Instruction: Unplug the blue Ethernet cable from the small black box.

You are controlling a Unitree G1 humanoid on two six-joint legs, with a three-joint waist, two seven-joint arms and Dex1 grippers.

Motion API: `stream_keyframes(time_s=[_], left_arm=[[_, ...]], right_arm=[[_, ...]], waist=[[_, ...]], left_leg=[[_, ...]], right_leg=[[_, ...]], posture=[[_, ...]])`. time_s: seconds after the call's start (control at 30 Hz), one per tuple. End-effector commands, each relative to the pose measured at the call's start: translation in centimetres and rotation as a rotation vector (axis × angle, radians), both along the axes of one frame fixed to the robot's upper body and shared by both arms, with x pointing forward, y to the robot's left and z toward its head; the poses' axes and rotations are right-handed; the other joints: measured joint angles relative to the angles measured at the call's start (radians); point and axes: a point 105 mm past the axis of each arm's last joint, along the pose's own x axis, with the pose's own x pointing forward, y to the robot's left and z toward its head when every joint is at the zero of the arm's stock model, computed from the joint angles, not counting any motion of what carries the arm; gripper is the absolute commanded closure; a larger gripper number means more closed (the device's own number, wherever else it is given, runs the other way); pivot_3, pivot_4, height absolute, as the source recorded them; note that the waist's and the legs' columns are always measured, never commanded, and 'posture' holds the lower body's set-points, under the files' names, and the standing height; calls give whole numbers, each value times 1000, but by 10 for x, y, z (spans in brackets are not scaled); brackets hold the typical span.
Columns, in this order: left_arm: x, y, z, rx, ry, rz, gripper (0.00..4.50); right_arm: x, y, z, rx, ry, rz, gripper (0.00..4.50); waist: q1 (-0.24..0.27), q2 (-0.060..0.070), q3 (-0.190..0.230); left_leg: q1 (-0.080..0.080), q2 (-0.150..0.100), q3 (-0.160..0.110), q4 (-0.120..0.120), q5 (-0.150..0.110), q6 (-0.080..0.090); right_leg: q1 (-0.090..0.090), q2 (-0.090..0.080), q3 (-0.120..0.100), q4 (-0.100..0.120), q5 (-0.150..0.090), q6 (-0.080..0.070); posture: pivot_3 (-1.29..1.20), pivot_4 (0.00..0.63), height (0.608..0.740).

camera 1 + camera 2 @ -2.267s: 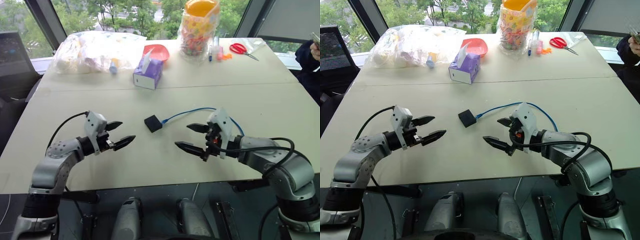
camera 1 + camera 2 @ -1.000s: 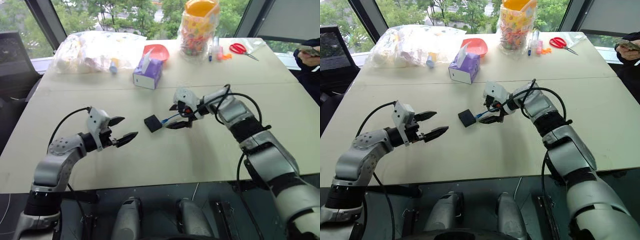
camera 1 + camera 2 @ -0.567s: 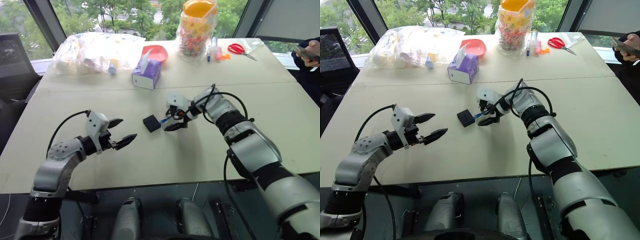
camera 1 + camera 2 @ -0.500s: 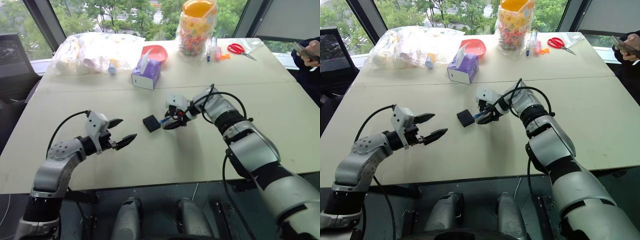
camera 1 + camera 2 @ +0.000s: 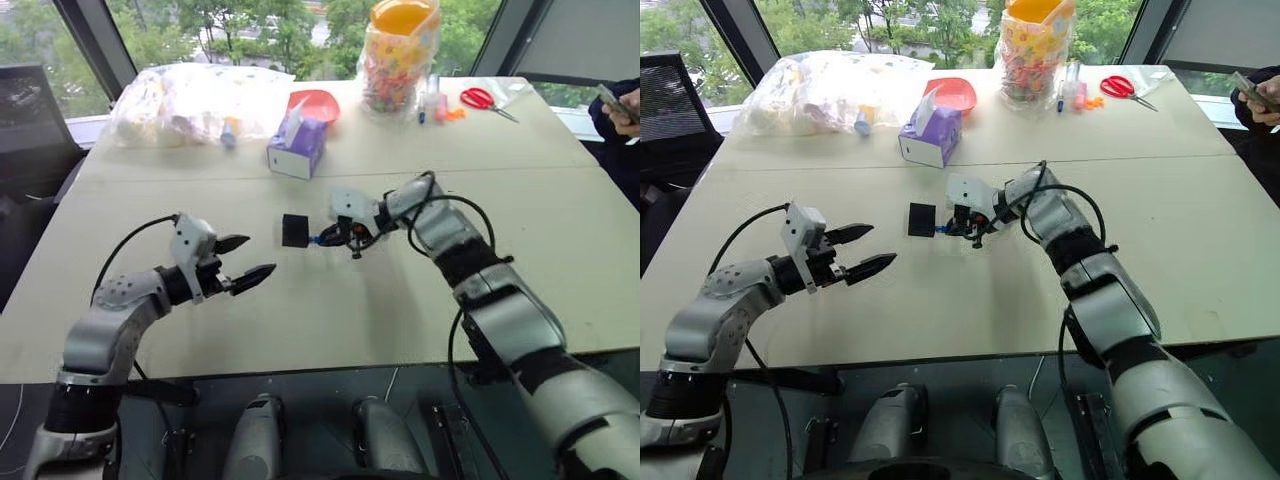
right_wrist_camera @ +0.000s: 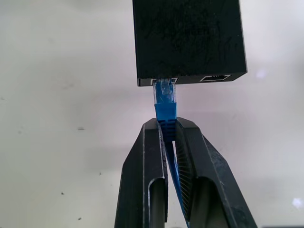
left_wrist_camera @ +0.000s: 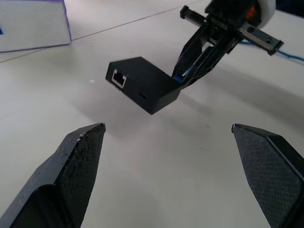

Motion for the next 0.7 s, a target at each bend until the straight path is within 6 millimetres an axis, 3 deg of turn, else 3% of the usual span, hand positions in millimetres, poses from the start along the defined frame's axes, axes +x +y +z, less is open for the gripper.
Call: stream_keyframes(time_s=[0.03,0.17,0.37,0.7], left_arm=[[5,0,22,-85,31,-48,0],[7,-8,30,-135,88,-115,0],[9,-19,48,-238,139,-190,0],[6,-22,62,-320,184,-232,0]], right_arm=[[-14,3,52,153,-319,-35,4442],[-31,-3,58,163,-546,-70,4442],[-47,3,63,129,-756,-25,4442],[-57,10,50,37,-894,87,4442]], waist=[[-2,0,0],[-10,0,0],[-7,-1,0],[-6,-2,1]], left_leg=[[0,0,0,0,0,0],[2,0,0,0,0,-1],[2,0,-1,1,1,-2],[2,0,-2,4,1,-2]], right_leg=[[0,0,0,0,0,1],[0,0,0,1,0,1],[1,1,0,1,-2,-1],[3,1,0,1,-2,-2]], posture=[[0,150,735],[0,150,735],[0,150,735],[0,150,735]])
